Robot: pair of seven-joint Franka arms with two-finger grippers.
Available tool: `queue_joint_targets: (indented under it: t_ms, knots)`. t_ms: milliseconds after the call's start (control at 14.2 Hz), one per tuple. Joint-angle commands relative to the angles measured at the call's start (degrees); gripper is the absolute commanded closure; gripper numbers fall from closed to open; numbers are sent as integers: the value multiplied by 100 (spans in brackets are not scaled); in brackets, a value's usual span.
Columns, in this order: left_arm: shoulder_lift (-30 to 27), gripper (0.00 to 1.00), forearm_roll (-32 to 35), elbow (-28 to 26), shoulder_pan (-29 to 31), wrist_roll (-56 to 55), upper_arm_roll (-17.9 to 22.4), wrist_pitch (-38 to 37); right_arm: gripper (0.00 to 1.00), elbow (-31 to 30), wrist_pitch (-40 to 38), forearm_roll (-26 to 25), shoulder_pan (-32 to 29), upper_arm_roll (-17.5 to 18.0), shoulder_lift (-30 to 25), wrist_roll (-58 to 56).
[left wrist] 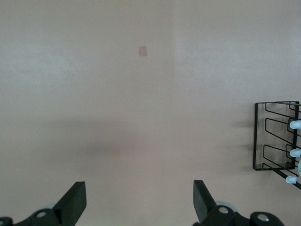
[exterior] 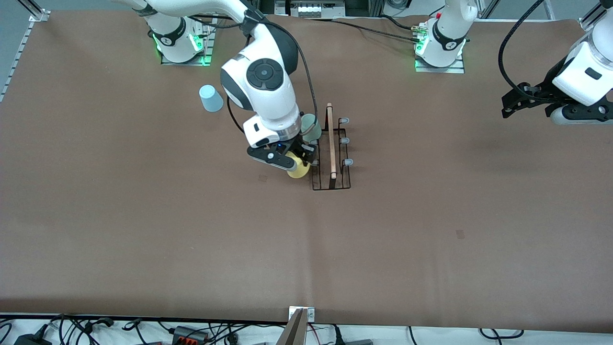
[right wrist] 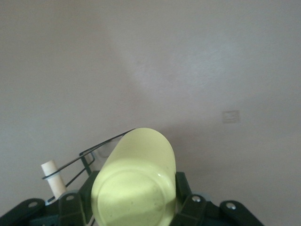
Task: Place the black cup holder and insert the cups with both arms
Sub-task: 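Carry the yellow cup with the right gripper and lower it onto a rack peg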
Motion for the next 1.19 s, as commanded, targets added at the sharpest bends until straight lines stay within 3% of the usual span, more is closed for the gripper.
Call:
queue_joint_targets:
  t_ms: [0,491,561,632,702,772,1123]
  knots:
    - [84,0,-47,167,15,-1,-11,-77,82,195,36,-125,257,-66,163,334]
    - [84,0,-38,167,15,-1,-11,-77,78,194,159,-334,529,-49,356,605]
    - [84,0,-38,167,15,-1,-11,-69,72,186,168,-449,547,-49,400,650]
    - [84,0,-38,167,15,-1,-11,-68,60,177,185,-485,539,-49,435,641]
    - [84,0,-38,167,15,-1,-11,-68,10,177,246,-485,539,-49,462,659]
    - [84,0,-38,167,15,-1,-11,-77,0,177,291,-476,521,-49,471,650]
    - [110,0,-38,176,15,-1,-11,-77,0,-41,-23,-397,-48,-23,-63,55]
